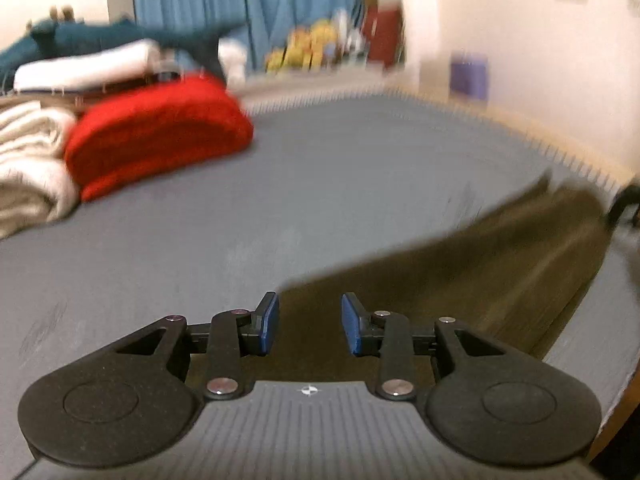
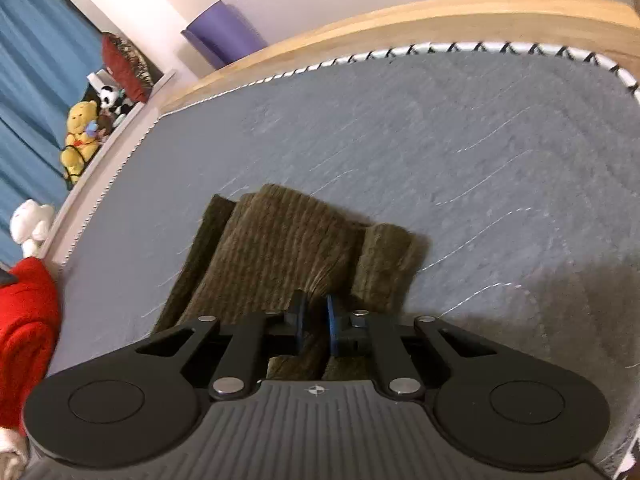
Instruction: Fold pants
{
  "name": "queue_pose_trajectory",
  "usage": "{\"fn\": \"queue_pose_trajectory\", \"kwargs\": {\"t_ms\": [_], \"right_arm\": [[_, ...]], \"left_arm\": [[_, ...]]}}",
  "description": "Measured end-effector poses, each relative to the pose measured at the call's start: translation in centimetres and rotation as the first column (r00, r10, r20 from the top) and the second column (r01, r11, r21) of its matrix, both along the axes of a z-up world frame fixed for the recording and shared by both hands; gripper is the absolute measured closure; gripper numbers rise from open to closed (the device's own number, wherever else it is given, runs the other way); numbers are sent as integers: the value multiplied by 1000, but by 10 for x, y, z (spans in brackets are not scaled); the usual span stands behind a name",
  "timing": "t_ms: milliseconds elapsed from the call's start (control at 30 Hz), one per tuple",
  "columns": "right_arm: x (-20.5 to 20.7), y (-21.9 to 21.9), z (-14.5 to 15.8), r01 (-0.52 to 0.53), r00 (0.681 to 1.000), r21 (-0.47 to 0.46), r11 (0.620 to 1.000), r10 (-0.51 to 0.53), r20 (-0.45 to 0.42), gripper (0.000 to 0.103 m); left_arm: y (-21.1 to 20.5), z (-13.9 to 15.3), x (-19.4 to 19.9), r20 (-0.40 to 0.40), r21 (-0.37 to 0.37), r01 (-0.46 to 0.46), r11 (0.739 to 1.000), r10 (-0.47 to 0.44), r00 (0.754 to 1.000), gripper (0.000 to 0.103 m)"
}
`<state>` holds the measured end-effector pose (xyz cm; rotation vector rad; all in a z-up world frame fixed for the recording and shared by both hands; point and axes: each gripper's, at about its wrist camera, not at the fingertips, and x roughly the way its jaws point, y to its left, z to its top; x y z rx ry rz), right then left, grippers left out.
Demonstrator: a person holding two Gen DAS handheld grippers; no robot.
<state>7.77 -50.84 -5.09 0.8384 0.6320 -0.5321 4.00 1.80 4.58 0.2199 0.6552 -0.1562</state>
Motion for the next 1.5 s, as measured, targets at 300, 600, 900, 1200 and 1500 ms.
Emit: {"fn": "queue_pose_trajectory", "kwargs": {"t_ms": [300,600,900,1200,1500], "right_arm": [[16,5,-4,-15,1000,-52,999,14,-25,96],[30,13,-6,-39,996,-109,993,30,-81,95],[31,24,8,-69,998,-200,977,67,-15,98],[44,53,21,-254,956,-305,918,285,62,98],[53,62,14,-349,926,-307,886,376,31,97]], "left_arm": [[17,-31,50,-87,-64,-82,995,76,993,64],[26,-33,62,-158,-102,-99,990,82,984,58],[31,-32,52,-164,-98,-102,990,85,983,53],[32,-33,50,-174,-86,-96,992,80,982,45],[30,-34,50,-175,-81,-84,993,69,982,40]]}}
